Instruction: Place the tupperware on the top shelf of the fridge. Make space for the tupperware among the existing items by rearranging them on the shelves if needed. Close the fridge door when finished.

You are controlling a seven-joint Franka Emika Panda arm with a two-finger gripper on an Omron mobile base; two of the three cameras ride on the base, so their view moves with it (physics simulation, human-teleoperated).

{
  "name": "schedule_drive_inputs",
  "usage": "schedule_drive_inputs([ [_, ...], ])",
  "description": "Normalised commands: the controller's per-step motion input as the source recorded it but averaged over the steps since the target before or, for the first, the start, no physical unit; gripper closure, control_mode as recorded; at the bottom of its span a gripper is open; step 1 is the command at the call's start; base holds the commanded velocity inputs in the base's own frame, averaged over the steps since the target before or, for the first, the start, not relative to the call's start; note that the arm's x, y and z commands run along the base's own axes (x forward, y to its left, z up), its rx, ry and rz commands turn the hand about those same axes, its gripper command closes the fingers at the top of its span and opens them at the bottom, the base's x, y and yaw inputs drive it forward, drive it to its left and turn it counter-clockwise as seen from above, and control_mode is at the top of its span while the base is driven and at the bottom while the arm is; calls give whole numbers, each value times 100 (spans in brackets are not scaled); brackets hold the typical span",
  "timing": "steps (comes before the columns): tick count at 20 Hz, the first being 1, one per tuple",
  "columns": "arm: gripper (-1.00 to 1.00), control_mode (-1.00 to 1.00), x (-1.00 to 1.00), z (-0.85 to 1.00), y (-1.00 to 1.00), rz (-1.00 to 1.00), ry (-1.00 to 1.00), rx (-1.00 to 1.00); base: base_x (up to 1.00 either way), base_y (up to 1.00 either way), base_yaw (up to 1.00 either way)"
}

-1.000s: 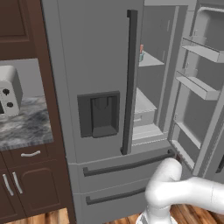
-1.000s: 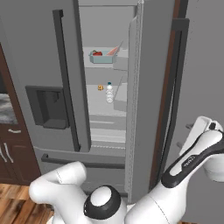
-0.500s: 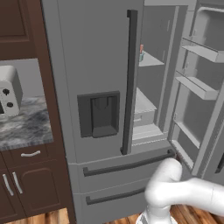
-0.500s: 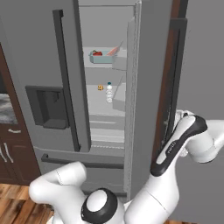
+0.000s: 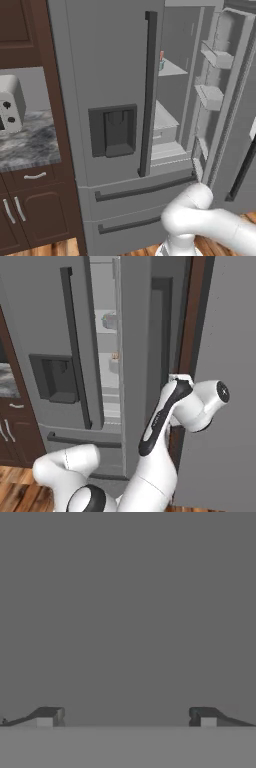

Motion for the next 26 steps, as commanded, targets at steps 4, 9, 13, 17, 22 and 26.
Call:
schedule_drive_inputs([
  [4, -100, -100, 32, 0, 100, 0, -20, -26, 0, 0, 0],
  [9, -100, -100, 52, 0, 100, 0, -11, -23, 0, 0, 0],
  [13, -100, -100, 78, 2, 100, -4, 0, -22, 0, 0, 0],
  [17, -100, -100, 74, 9, 100, -14, 0, -26, 0, 0, 0],
  [22, -100, -100, 81, 6, 100, -27, 3, -28, 0, 0, 0],
  [26, -100, -100, 86, 0, 100, -28, 8, -26, 0, 0, 0],
])
